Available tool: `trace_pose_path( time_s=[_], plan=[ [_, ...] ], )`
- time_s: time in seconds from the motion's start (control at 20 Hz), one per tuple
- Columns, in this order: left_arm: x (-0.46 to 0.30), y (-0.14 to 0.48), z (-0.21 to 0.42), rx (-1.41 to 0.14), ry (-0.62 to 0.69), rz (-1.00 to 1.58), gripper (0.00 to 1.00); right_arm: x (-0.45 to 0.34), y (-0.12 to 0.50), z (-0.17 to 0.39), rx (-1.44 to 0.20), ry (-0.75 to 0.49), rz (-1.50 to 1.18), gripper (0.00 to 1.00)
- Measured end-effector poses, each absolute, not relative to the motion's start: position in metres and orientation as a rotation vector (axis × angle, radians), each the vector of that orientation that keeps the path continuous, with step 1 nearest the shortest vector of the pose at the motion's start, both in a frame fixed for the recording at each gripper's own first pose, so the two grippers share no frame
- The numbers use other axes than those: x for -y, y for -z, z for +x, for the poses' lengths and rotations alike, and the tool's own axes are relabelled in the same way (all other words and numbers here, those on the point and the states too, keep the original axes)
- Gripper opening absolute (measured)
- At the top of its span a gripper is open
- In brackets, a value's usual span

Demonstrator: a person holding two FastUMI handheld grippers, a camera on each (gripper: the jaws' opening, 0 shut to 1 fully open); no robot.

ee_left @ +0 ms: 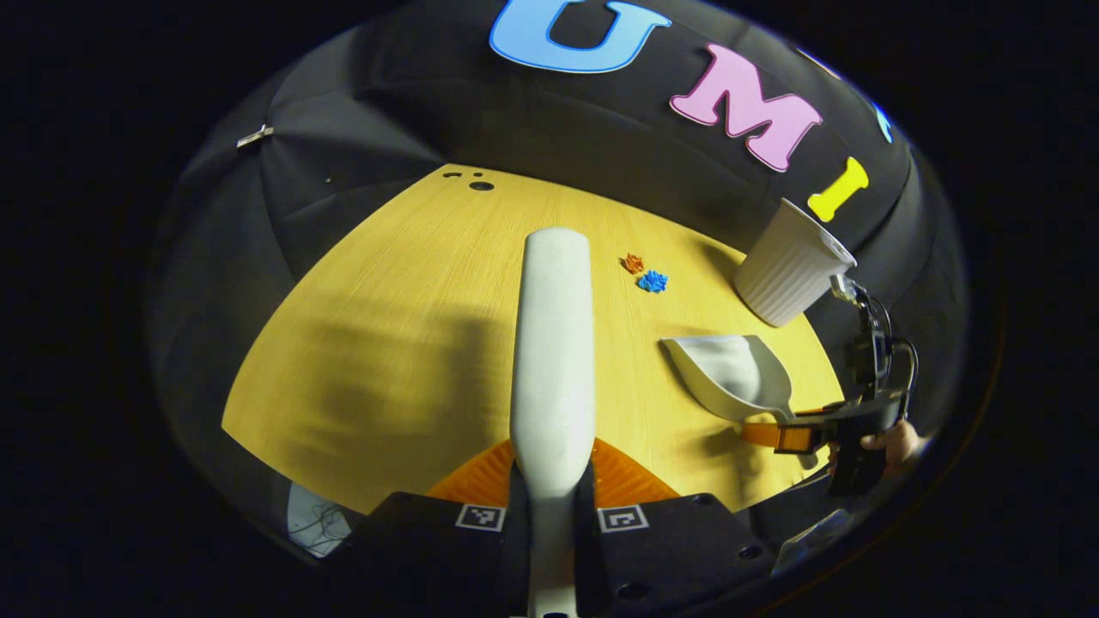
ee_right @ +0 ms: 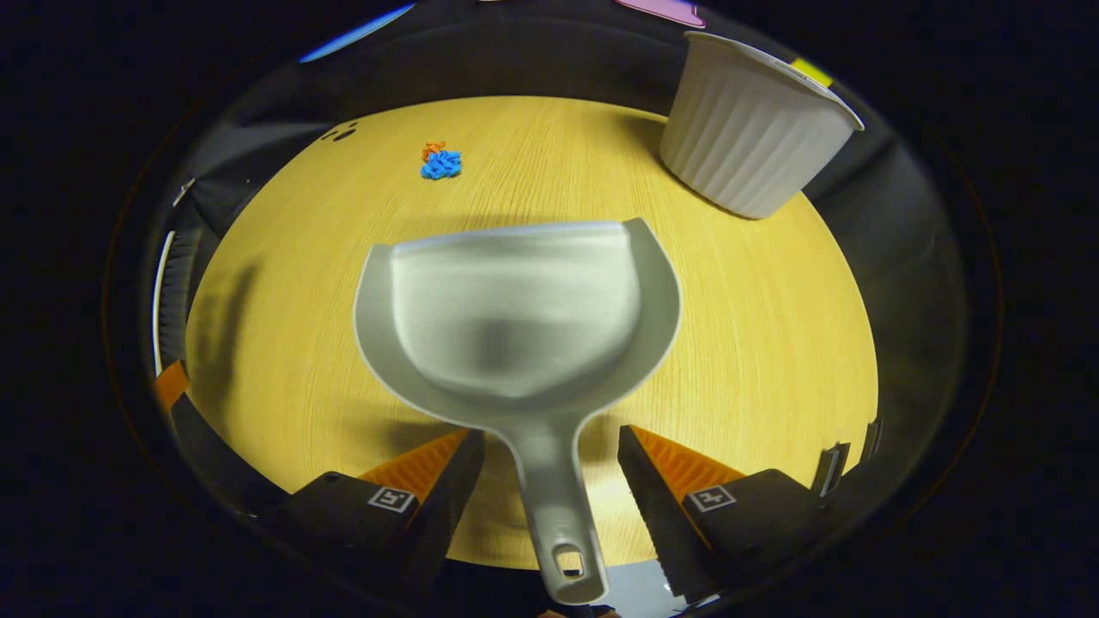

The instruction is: Pick up the small broom and dustpan from the desktop, sweep the trash into the dustpan with the broom, and then empty the trash into the garbage bin.

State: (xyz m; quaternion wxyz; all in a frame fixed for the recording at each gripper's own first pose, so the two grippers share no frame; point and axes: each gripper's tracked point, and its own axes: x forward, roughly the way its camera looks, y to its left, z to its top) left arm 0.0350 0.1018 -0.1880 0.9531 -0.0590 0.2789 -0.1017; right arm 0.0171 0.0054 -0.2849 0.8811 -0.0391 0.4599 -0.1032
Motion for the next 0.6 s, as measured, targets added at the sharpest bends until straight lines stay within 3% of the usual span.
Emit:
trace_pose_path(
  time_s=[0.2, 0.3, 0.6],
  plan=[
    [-0.100, 0.185, 0.033, -0.556, 0.212, -0.160, 0.25, -0.008, 0.288, 0.028, -0.955, 0.215, -0.060, 0.94],
    [-0.099, 0.186, 0.031, -0.558, 0.217, -0.158, 0.25, -0.016, 0.291, 0.031, -0.962, 0.164, -0.034, 0.84],
    [-0.096, 0.196, 0.032, -0.583, 0.204, -0.164, 0.25, -0.018, 0.292, 0.039, -0.947, 0.103, -0.032, 0.40]
  ],
)
